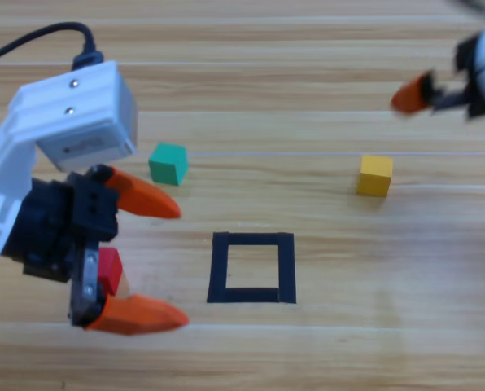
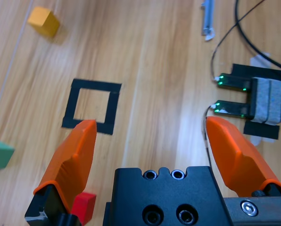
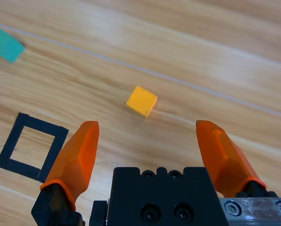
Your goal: Stack the blocks in the rectangular block: red at the bottom, yellow in the middle, green on top
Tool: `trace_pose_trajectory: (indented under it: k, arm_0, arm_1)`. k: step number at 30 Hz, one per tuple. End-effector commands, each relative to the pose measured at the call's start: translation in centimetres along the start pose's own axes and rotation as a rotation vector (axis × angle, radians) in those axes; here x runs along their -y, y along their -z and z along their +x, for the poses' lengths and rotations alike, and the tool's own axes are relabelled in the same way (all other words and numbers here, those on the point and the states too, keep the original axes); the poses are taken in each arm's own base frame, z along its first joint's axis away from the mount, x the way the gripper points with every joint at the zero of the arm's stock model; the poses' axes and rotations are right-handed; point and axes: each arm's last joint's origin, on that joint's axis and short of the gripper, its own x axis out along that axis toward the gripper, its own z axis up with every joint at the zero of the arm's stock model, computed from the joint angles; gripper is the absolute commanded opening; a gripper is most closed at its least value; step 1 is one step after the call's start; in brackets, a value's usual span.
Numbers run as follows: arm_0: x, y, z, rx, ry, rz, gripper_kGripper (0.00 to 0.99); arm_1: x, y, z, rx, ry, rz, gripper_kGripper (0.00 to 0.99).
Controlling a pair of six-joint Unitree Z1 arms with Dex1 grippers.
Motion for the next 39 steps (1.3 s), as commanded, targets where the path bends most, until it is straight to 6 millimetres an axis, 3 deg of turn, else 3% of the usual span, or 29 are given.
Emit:
trace_pose_trajectory:
  k: [1,8,12,15,20,27,32,39]
  arm_0:
    - [0.1,0.9,-1.3,-0.042,-0.162,-0.148,0.990]
    - [-2.0,-0.1,-2.5,-0.099,-0.554,-0.608,0.990]
    - [-3.4,-0.3,-2.0,-0.161,-0.678,-0.794,0.990]
    - [-4.7,-0.8,-0.9,-0.263,-0.684,-0.893,0.990]
    - [-6.7,-0.9,2.7,-0.462,-0.681,-0.984,0.974]
    - [-10.0,2.3,7.2,-0.655,-0.606,-1.119,0.986]
    - [-12.2,4.1,7.6,-0.679,-0.586,-1.229,0.990]
    - [-13.6,5.8,9.1,-0.730,-0.590,-1.293,0.990]
  arm_1:
    - [-2.0,1.5,6.5,-0.128,0.069,0.076,0.910]
    - [-2.8,2.2,9.6,-0.209,0.088,0.232,0.931]
    - [-3.3,2.3,10.9,-0.251,0.099,0.346,0.990]
    - [-3.5,2.3,12.0,-0.255,0.119,0.408,0.990]
    - [-3.2,2.1,14.4,-0.284,0.127,0.486,0.990]
    - [-2.9,2.0,16.1,-0.273,0.178,0.535,0.990]
    - [-2.7,2.1,16.3,-0.255,0.209,0.537,0.988]
    - [-2.1,2.2,17.1,-0.255,0.240,0.544,0.982]
